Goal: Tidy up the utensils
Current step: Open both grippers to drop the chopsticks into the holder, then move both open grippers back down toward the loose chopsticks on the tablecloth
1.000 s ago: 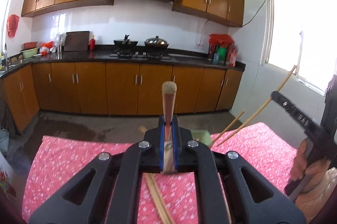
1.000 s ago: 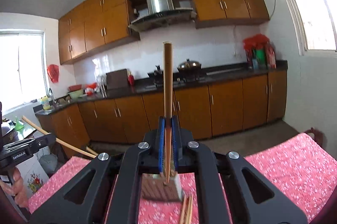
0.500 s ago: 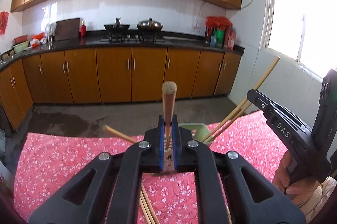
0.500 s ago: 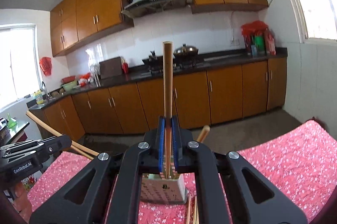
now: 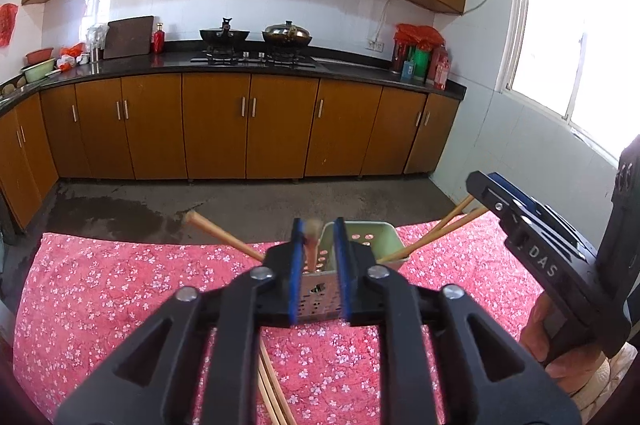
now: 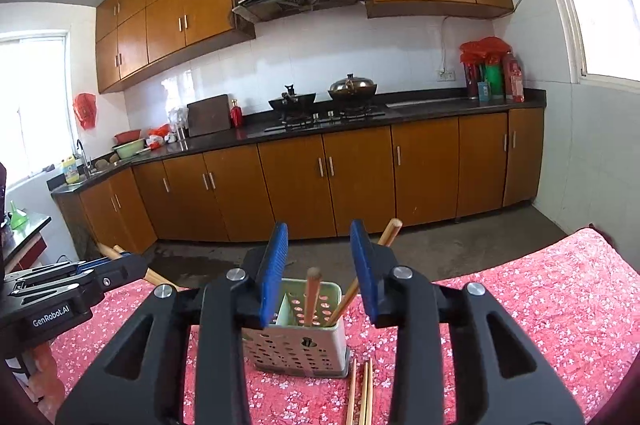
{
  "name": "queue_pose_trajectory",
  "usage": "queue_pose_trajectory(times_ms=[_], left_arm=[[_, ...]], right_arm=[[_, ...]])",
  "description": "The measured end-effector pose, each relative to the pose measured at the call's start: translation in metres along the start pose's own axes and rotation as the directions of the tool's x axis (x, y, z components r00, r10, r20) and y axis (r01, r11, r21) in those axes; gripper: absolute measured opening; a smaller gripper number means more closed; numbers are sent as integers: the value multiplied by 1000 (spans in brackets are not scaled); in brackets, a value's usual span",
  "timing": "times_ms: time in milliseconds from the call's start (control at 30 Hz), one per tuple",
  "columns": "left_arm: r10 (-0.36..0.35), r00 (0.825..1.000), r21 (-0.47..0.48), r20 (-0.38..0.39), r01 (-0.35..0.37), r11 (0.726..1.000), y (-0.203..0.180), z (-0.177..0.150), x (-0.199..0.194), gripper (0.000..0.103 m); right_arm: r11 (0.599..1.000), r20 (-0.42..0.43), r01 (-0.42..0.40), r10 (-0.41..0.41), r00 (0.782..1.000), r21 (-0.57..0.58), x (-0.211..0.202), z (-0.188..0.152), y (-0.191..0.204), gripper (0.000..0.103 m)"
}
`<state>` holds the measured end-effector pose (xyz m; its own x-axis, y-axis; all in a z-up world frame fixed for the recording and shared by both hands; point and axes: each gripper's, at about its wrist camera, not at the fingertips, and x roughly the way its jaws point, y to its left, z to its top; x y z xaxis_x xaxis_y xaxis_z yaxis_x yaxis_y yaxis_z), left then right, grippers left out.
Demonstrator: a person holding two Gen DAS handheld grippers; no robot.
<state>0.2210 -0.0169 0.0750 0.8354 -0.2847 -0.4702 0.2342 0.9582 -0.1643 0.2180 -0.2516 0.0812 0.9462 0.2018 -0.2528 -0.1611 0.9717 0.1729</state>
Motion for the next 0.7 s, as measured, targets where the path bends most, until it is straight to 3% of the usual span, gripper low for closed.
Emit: queue_pose_trajectory(times_ms=[233, 400, 533, 600, 700], left_arm=[[24, 997, -36, 75, -22, 999, 16, -1, -36, 27], [101, 992, -75, 80, -95, 993, 43, -28, -63, 30], [169, 985, -105, -24, -171, 980, 74, -73, -53, 30], [197, 977, -110, -84, -205, 972, 84, -93, -43, 30], [197, 963, -117, -182, -220, 968, 94, -132, -26, 30]], right_arm=[[998, 41, 47, -48, 998, 32, -28, 5, -17, 34], [986, -68, 136, -130, 989, 94, -36, -26, -58, 34], [985, -318, 133, -92, 944, 111, -10, -86, -84, 31], [990, -450, 88, -29, 893, 111, 6, -123, -85, 21], [993, -533, 40, 26, 846, 112, 15, -158, -77, 17]])
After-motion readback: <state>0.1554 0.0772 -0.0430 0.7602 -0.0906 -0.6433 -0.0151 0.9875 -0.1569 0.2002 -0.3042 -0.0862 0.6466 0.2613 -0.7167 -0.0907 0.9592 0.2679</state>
